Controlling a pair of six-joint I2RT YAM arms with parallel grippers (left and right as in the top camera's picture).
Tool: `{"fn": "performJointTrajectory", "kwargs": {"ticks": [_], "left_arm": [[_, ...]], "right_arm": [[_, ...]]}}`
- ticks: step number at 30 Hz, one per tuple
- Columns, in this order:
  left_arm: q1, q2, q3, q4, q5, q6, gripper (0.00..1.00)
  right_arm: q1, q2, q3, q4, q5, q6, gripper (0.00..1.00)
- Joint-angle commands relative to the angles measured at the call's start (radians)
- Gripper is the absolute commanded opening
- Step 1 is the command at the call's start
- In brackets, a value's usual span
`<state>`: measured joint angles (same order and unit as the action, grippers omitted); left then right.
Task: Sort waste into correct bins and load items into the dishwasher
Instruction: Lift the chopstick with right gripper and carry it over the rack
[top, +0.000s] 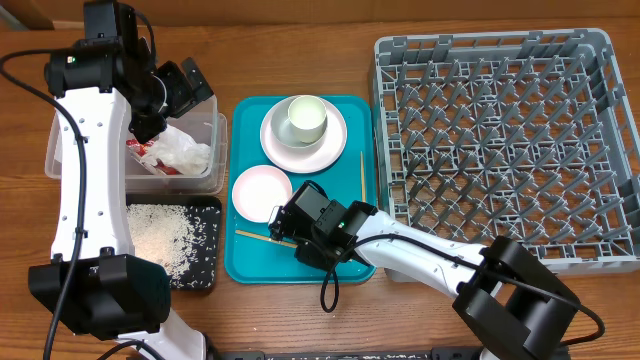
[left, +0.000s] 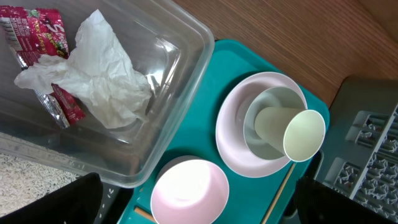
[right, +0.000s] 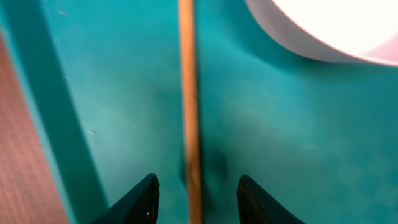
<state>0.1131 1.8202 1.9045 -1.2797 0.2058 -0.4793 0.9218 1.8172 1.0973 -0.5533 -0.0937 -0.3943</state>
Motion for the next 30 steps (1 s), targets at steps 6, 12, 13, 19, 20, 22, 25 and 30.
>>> {"fn": "performJointTrajectory", "kwargs": {"ticks": [6,12,13,19,20,22,25,30], "left_arm": [[-0.002,0.001,0.015,-0.002,-0.004,0.008,1.00],[-0.002,0.001,0.015,-0.002,-0.004,0.008,1.00],[-0.002,0.001,0.015,-0.002,-0.004,0.008,1.00],[-0.002,0.001,0.015,-0.002,-0.004,0.008,1.00],[-0.002,0.001,0.015,-0.002,-0.004,0.008,1.00],[-0.002,0.001,0.015,-0.002,-0.004,0.008,1.00],[-0.002,0.001,0.015,-0.002,-0.004,0.008,1.00],[-0.002,0.001,0.015,-0.002,-0.004,0.008,1.00]], "right_arm": [[-0.001,0.019,-0.005,-0.001,0.055,-0.030,0.41],[-0.001,0.057,-0.005,-0.002,0.043,-0.030,0.37],[-0.001,0.060,-0.005,-0.002,0.039,-0.030,0.36],[-0.001,0.064,-0.005,0.003,0.018,-0.029,0.24],[-0.001,0.064,-0.005,0.002,0.018,-0.028,0.21],[-0.001,0.063,-0.005,-0.001,0.017,-0.024,0.13],[-0.001,0.063,-0.005,-0.004,0.012,-0.021,0.04],[-0.001,0.063,-0.002,-0.029,0.009,-0.021,0.04]]}}
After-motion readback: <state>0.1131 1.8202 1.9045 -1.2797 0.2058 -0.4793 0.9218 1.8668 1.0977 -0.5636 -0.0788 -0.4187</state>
